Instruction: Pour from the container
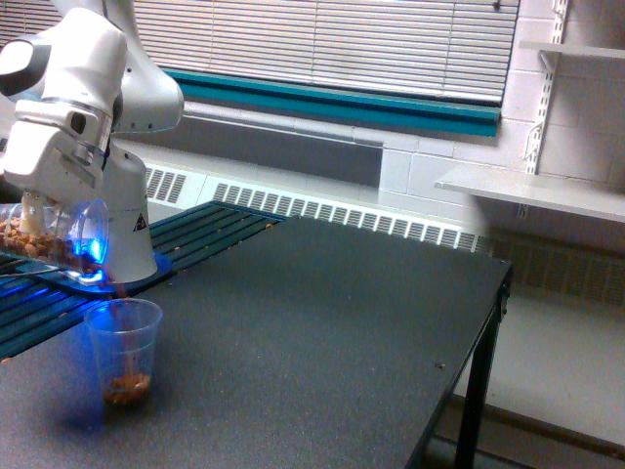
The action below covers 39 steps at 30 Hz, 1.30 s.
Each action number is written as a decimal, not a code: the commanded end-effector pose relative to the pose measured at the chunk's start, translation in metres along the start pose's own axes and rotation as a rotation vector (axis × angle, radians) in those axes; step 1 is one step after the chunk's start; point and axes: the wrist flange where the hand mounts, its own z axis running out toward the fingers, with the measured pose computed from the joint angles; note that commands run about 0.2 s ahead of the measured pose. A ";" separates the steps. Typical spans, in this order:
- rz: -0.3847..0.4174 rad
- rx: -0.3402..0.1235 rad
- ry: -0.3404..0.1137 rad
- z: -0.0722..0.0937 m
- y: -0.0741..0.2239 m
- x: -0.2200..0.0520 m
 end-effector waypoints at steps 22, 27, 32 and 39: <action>-0.120 -0.040 0.011 -0.009 -0.001 0.014; -0.136 -0.050 0.006 -0.010 0.001 0.012; -0.153 -0.057 0.004 -0.010 0.002 0.012; -0.178 -0.062 -0.001 -0.011 0.000 0.012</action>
